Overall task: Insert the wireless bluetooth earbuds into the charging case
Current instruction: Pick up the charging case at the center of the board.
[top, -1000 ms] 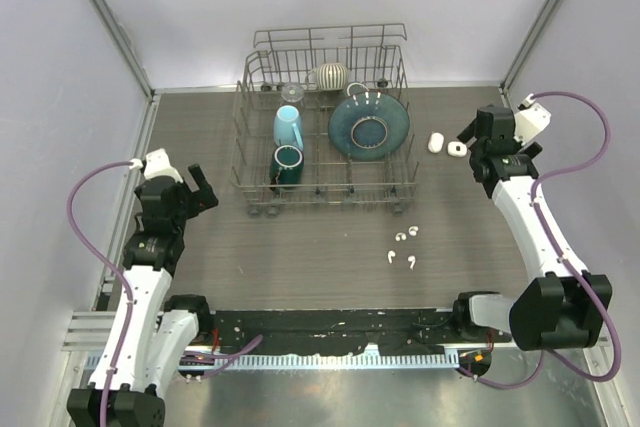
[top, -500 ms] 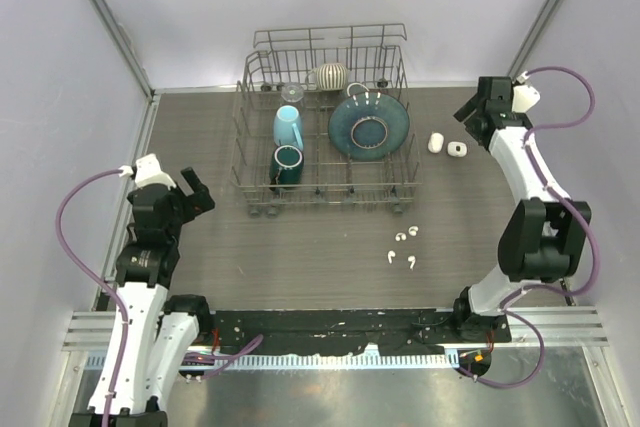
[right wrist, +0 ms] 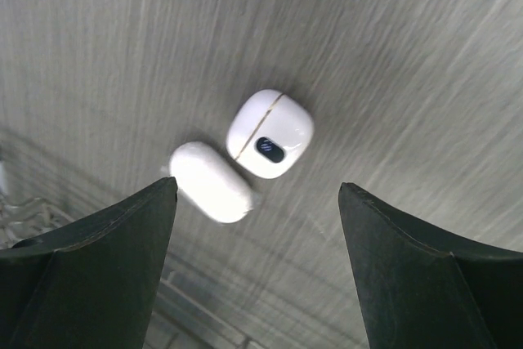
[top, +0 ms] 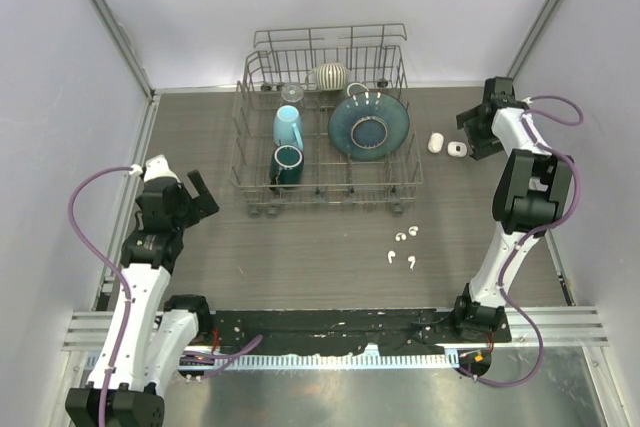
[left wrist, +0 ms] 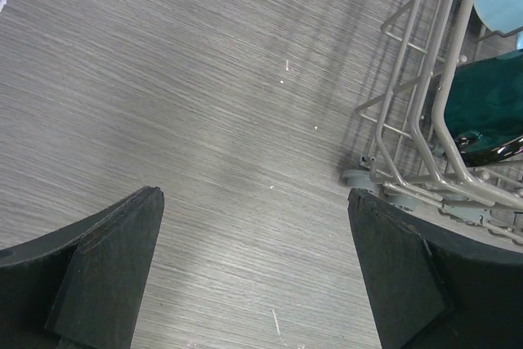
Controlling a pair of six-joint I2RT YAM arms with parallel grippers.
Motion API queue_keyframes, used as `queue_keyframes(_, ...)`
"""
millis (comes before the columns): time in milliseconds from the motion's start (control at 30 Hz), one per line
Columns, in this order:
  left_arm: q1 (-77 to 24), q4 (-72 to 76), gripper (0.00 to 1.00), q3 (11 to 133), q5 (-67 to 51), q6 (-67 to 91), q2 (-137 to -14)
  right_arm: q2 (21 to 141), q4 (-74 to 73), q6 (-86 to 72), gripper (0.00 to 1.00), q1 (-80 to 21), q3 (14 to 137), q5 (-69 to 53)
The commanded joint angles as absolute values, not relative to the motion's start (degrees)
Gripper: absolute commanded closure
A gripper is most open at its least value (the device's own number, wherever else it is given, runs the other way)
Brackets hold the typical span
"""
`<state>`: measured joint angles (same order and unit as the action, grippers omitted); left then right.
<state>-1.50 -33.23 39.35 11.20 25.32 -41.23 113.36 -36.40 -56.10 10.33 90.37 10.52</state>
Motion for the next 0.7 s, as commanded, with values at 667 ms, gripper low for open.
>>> queue_keyframes(667,-1.58,-33.31,0.0,40.78,13.62,26.37,-38.76,122.16,-54.14,-84.29,0.15,10.28,105.29,9.49)
